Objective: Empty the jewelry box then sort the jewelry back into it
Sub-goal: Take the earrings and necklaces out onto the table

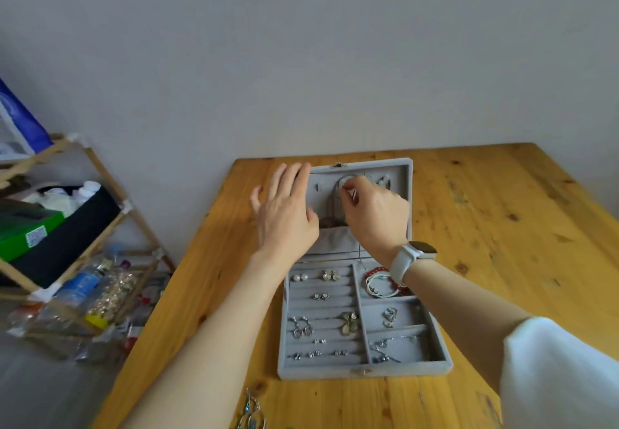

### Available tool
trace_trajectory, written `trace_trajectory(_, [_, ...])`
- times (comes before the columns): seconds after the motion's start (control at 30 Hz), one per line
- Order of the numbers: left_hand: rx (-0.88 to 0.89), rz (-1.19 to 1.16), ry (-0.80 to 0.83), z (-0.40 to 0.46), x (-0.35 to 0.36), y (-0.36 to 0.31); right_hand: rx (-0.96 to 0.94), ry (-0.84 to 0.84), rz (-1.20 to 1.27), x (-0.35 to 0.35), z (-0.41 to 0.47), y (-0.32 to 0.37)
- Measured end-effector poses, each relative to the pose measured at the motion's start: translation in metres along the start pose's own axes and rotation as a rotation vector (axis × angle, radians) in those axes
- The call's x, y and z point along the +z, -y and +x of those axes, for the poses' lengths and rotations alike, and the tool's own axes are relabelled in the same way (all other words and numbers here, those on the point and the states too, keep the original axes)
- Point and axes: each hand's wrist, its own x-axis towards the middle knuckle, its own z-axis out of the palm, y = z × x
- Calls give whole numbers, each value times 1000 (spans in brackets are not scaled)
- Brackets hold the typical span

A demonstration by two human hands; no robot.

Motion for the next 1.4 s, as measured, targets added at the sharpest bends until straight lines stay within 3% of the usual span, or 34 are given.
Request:
trace_trajectory(0.3, [15,-54,-61,-3,3,1,114,76,-92,2,-7,-17])
trace_trajectory(0.47, [1,-59,-66,-3,6,-1,-40,-51,-23,2,-8,-14])
trace_trajectory(0.53, [-1,-57,-74,-3,6,-2,-57,-25,-27,7,-8,-6])
trace_trajectory(0.93, [19,-88,-107,-4,8,0,246,118,-51,12,-7,11])
trace_trajectory(1.17, [33,-86,-107,-5,8,2,221,-67,207,-4,11,14])
trace_trajectory(1.4, [21,-102,-21,-3,2,2,47,47,495,-36,40,16])
